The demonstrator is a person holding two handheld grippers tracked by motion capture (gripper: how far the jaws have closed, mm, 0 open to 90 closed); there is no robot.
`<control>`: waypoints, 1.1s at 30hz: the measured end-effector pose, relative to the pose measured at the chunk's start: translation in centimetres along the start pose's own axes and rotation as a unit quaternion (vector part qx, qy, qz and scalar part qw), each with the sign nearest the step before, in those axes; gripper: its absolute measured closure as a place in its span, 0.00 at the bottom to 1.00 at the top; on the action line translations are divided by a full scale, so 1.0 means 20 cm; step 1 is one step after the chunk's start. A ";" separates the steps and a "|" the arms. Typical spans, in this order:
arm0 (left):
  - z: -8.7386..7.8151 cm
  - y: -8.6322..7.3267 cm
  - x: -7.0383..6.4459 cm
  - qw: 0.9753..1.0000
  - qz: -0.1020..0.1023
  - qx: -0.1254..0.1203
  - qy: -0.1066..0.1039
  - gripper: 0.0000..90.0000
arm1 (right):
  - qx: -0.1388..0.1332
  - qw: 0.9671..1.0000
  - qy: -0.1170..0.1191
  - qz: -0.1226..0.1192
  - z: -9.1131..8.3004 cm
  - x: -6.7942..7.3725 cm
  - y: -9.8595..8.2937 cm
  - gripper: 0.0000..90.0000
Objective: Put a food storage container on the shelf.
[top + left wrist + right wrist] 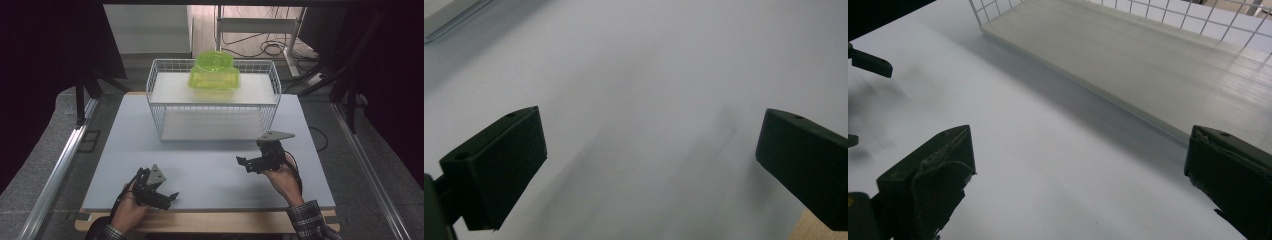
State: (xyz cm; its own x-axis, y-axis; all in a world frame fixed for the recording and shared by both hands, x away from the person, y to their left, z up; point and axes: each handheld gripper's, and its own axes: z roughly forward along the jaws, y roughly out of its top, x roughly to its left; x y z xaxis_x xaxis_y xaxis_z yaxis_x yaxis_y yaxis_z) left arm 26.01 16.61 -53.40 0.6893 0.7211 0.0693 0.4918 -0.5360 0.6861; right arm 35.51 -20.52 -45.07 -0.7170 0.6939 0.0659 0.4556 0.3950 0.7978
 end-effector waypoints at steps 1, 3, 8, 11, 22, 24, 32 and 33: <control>0.00 0.00 0.00 1.000 0.000 0.000 0.000 0.00 | 0.000 1.000 -0.002 0.001 0.00 0.00 -0.01 0.00; 0.00 0.00 0.00 1.000 0.000 0.000 0.001 0.00 | 0.004 1.000 -0.005 0.001 0.00 0.00 -0.03 0.00; 0.00 0.00 0.00 1.000 0.001 0.001 0.002 0.00 | 0.008 1.000 -0.011 0.002 -0.01 0.00 -0.08 0.00; 0.00 0.00 0.00 1.000 0.002 0.001 0.002 0.00 | 0.011 1.000 -0.014 0.003 -0.02 0.00 -0.11 0.00; 0.01 -0.01 0.00 1.000 0.007 0.000 0.002 0.00 | 0.032 0.999 -0.029 -0.002 -0.01 0.01 -0.24 0.00; 0.01 -0.01 0.01 1.000 0.008 0.000 0.002 0.00 | 0.038 0.999 -0.032 -0.004 0.00 0.01 -0.27 0.00; 0.02 -0.01 0.00 1.000 0.009 0.006 0.000 0.00 | 0.083 0.996 -0.030 -0.005 0.05 0.03 -0.35 0.00; 0.02 -0.01 0.00 1.000 0.009 0.007 -0.001 0.00 | 0.087 0.996 -0.030 -0.004 0.06 0.03 -0.35 0.00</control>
State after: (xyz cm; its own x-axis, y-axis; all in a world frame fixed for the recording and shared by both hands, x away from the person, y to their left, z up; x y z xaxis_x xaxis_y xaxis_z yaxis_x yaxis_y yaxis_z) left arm 26.11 16.68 -53.80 0.6988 0.7108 0.0806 0.4868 -0.5551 0.6745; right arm 32.54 -22.22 -51.29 -0.6903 0.7232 0.0209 0.5389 0.4946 0.6819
